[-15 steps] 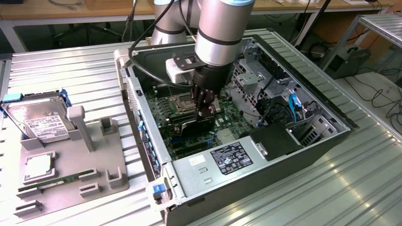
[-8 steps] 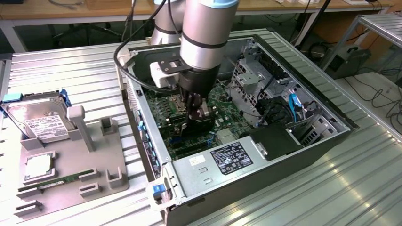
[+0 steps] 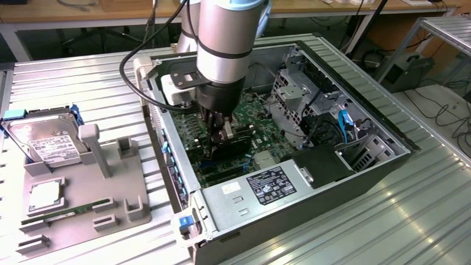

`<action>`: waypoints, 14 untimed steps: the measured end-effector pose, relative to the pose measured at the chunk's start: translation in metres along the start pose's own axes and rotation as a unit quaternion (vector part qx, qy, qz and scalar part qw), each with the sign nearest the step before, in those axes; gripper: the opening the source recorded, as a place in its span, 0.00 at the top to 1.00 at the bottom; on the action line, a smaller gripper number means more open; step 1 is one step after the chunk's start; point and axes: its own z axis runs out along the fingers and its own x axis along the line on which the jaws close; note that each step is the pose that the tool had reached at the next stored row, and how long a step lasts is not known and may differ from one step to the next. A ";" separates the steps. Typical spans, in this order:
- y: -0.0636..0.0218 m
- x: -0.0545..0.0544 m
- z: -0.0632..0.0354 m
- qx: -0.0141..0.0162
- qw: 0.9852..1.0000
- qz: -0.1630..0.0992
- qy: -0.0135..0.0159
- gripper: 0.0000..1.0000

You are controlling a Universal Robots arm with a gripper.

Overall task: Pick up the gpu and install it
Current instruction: 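Press down on the gpu until it lock into place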

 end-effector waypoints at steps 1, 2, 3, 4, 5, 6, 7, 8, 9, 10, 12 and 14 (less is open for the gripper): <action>0.0000 0.000 0.0002 0.000 1.000 0.000 0.000 0.89; -0.0001 0.000 0.0003 0.000 1.000 0.000 0.000 0.89; -0.0003 0.000 0.0004 0.000 1.000 0.000 0.000 0.89; -0.0004 0.000 0.0005 0.000 1.000 0.000 0.000 0.89; -0.0004 0.000 0.0003 0.000 1.000 0.000 0.000 0.89; -0.0005 0.000 -0.0003 0.000 1.000 0.000 0.000 0.89; -0.0005 0.000 -0.0016 0.000 1.000 0.000 -0.001 0.89; -0.0006 0.000 -0.0032 0.001 1.000 0.000 -0.001 0.89; -0.0004 0.000 -0.0065 0.001 1.000 0.000 -0.001 0.89; -0.0003 0.000 -0.0100 0.000 1.000 0.000 0.000 0.89; -0.0004 0.000 -0.0149 0.000 1.000 0.000 0.000 0.89; -0.0020 0.000 -0.0156 0.000 1.000 0.000 0.000 0.89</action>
